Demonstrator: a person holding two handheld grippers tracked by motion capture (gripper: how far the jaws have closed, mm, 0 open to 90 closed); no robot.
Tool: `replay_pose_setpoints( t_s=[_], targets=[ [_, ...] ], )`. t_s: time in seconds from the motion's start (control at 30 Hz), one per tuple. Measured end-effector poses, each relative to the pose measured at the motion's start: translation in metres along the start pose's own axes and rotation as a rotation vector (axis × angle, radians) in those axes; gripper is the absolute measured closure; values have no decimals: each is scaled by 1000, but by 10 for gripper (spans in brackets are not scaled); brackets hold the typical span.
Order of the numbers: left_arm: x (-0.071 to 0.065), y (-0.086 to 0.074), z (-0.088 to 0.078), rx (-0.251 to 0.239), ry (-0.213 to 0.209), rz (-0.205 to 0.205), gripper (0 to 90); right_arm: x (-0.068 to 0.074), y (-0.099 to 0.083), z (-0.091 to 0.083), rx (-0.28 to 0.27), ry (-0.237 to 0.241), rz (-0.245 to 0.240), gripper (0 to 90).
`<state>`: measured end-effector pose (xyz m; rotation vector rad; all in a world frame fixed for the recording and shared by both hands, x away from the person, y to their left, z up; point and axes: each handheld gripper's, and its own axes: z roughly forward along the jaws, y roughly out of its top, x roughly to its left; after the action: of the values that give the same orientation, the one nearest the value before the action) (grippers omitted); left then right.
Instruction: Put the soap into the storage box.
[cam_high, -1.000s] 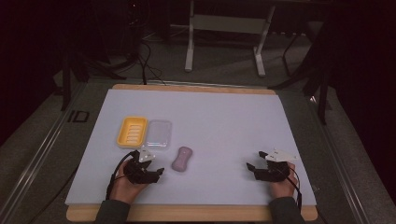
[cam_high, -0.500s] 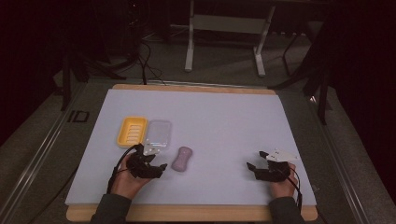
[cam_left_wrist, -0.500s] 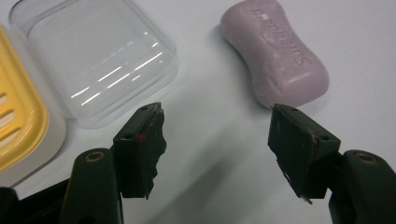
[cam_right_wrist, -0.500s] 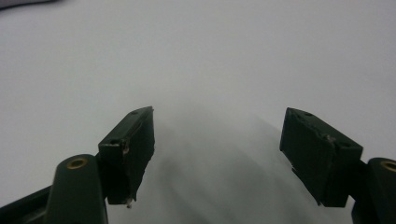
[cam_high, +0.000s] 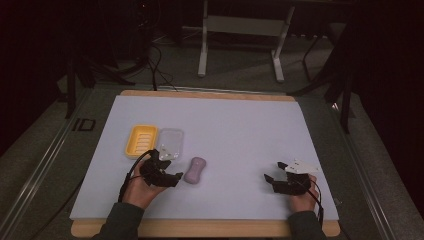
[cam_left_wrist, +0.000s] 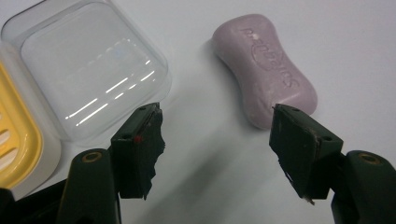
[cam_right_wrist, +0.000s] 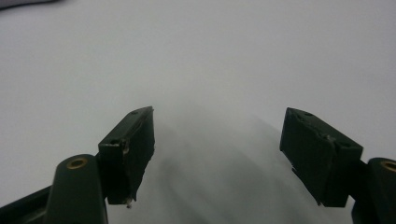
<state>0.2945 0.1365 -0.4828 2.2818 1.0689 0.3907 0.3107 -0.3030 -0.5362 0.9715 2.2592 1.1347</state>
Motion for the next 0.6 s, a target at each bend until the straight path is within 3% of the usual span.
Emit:
replay_pose_setpoints(
  t_s=[0.27, 0.6],
  targets=[
    [-5, 12, -1, 7, -5, 22, 350, 0, 0, -1, -6, 0, 0, 258],
    [-10, 24, 8, 22, -13, 12, 351, 0, -1, -1, -13, 2, 4, 252]
  ],
)
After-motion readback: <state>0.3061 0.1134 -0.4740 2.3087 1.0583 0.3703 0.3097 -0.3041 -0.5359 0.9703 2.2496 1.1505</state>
